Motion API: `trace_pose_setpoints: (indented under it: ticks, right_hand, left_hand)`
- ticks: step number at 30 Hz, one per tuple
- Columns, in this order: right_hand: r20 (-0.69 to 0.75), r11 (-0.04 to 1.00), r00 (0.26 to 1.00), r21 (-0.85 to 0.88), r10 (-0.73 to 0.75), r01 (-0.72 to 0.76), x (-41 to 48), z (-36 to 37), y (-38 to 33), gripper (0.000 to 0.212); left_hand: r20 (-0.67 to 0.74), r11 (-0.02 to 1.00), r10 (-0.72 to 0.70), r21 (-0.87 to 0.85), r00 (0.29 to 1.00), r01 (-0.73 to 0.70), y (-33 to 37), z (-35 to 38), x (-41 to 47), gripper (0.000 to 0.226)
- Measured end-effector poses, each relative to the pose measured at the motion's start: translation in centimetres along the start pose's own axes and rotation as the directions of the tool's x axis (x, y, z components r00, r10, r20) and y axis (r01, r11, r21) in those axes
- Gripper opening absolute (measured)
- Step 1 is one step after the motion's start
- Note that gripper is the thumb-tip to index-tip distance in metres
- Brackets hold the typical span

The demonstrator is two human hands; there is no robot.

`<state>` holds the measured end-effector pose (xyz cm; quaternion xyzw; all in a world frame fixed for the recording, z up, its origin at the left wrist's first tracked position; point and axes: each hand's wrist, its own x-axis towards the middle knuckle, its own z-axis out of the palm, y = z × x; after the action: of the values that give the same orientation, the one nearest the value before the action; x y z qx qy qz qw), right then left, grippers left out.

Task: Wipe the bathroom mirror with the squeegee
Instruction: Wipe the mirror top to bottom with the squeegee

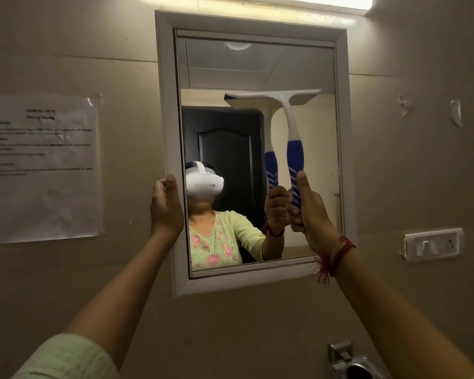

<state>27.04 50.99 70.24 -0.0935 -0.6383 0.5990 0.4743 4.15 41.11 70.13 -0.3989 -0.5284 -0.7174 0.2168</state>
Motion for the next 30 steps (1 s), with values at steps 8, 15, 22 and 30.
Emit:
trace_pose_setpoints:
  ticks: [8, 15, 22, 30]
  right_hand:
    - [0.034, 0.999, 0.999, -0.054, 0.005, -0.003, -0.8, -0.4, 1.1, 0.061]
    - [0.029, 0.994, 0.999, 0.102, 0.034, -0.037, -1.1, -1.0, 3.3, 0.053]
    - [0.134, 0.974, 0.99, 0.225, -0.034, 0.003, -2.7, -1.6, 5.5, 0.045]
    - [0.007, 0.999, 1.0, 0.046, -0.017, 0.017, -4.9, -1.5, 6.6, 0.045]
  left_hand:
    - [0.004, 1.0, -0.007, -0.003, 1.0, 0.007, 0.0, 0.0, 0.0, 0.046]
    - [0.013, 0.999, -0.035, -0.002, 0.999, 0.035, 0.2, 0.0, 0.0, 0.047]
    - [0.018, 0.999, -0.049, 0.012, 0.999, 0.048, 0.1, 0.0, -0.1, 0.04]
    - [0.004, 0.998, -0.042, 0.042, 0.999, 0.042, 0.2, 0.0, 0.0, 0.044]
